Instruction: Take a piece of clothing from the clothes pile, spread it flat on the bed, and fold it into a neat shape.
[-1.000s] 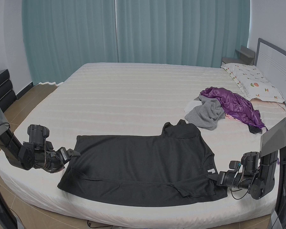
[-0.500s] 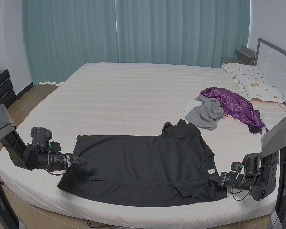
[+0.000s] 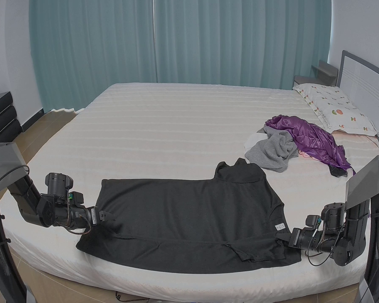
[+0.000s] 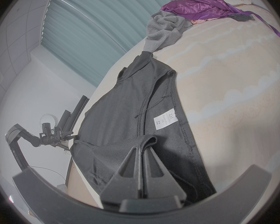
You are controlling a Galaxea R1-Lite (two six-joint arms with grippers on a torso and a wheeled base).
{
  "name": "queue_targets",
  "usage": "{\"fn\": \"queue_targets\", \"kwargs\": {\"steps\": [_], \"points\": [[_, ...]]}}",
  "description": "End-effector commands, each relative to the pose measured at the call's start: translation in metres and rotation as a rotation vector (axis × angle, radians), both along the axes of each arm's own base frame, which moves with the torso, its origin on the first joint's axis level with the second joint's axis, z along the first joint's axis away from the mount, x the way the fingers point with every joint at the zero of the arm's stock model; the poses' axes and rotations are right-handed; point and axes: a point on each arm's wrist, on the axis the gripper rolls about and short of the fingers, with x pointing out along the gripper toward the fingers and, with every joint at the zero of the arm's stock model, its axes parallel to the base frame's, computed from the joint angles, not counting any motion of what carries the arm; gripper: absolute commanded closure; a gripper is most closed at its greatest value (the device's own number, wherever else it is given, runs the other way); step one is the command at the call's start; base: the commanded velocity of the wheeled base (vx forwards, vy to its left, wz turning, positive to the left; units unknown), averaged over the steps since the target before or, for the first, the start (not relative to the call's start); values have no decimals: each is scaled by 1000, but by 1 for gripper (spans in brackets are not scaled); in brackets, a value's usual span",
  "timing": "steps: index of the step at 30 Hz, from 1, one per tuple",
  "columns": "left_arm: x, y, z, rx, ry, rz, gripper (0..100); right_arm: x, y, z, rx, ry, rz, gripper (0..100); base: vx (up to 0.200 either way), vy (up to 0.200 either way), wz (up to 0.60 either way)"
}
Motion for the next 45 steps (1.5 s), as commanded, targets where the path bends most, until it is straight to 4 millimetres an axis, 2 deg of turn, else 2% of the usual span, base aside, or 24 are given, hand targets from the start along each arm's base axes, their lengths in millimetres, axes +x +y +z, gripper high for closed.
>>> {"fn": "queue_targets", "kwargs": {"steps": [1,11,16,31,37,45], "points": [[1,1,-4,-2,13,7,100,1,0,2,3,-19,1,100,0,0,0],[-3,11,6,7,-7,42,100,2,-1,5,5,-28,-4,100,0,0,0],[-12,16,15,29,-16,81,100,0,-1,21,46,-51,-32,100,0,0,0],[-37,27,24,39,-7,138,100,-13,-13,42,72,-77,-45,100,0,0,0],[-38,26,25,38,-8,139,100,-14,-13,43,81,-81,-28,100,0,0,0],[-30,28,19,37,0,140,100,1,-7,38,82,-107,-16,100,0,0,0]]}}
